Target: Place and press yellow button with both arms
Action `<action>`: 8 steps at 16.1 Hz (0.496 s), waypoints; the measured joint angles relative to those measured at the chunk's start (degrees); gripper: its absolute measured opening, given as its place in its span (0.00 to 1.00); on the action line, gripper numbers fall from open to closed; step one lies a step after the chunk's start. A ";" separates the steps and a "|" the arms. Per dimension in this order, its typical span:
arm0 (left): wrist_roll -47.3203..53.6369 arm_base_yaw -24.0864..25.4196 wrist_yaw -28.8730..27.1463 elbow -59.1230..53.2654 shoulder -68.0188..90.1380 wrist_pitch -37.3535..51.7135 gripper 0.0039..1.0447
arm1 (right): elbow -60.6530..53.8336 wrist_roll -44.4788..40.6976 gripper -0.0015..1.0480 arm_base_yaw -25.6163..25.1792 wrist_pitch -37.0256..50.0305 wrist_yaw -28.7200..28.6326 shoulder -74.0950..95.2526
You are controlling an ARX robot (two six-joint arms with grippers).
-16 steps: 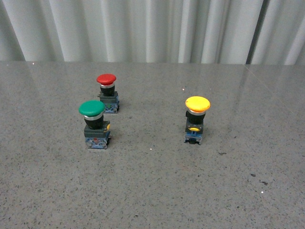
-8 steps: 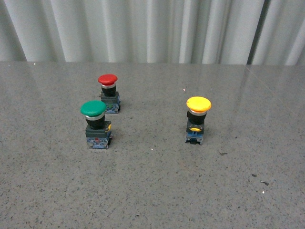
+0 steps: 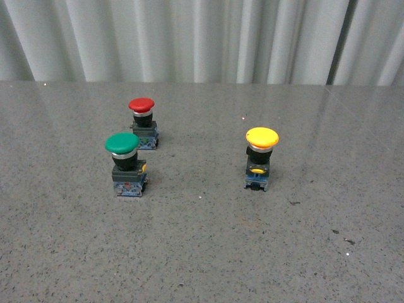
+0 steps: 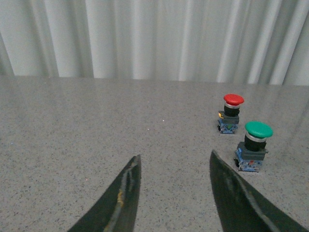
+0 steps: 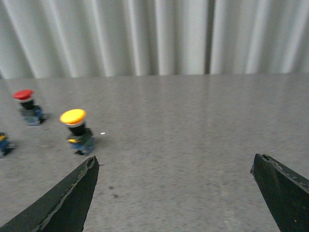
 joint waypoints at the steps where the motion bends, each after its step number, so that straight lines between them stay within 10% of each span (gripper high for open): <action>1: 0.00 0.00 -0.11 0.00 0.00 0.04 0.56 | 3.19 2.75 0.94 2.21 7.08 -4.24 10.36; 5: 0.09 0.00 0.00 0.00 0.00 0.02 0.95 | 22.58 3.93 0.94 19.02 31.63 0.44 47.58; 8: 0.11 0.00 0.00 0.00 0.00 0.02 0.94 | 33.46 3.34 0.94 25.09 32.94 3.06 67.54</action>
